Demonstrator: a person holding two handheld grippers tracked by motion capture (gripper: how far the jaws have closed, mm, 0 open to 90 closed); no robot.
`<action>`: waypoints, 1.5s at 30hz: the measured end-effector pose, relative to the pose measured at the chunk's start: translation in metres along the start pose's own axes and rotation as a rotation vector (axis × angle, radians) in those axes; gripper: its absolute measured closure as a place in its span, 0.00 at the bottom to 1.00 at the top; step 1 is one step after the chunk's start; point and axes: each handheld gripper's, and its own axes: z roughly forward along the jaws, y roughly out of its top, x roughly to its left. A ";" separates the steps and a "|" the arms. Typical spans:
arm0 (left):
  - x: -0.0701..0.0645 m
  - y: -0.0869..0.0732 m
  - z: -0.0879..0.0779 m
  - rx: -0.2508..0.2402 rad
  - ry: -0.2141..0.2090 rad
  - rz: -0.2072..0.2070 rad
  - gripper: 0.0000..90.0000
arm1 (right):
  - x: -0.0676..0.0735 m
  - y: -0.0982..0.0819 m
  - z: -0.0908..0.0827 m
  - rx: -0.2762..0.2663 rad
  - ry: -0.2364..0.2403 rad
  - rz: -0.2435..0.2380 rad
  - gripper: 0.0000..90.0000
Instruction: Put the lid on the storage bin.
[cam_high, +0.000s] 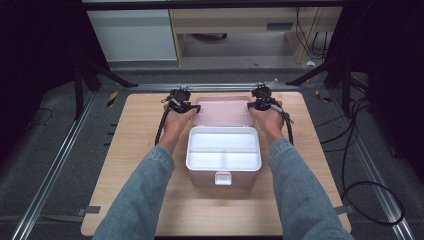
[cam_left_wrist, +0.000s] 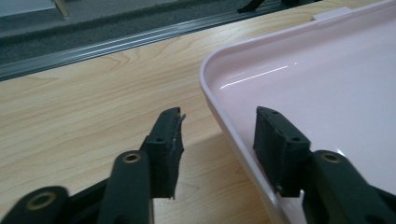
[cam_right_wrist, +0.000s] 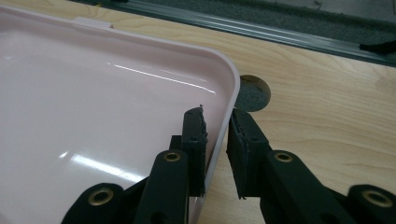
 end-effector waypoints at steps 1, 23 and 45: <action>0.000 0.000 0.000 -0.003 -0.008 -0.007 0.66 | 0.001 0.000 0.000 -0.004 -0.003 -0.001 0.86; -0.013 0.016 -0.037 -0.101 0.038 -0.016 0.88 | 0.004 0.008 -0.022 -0.069 0.000 -0.004 0.85; -0.034 0.013 -0.117 -0.211 0.060 0.026 0.90 | 0.030 0.018 -0.099 -0.230 -0.012 -0.051 0.95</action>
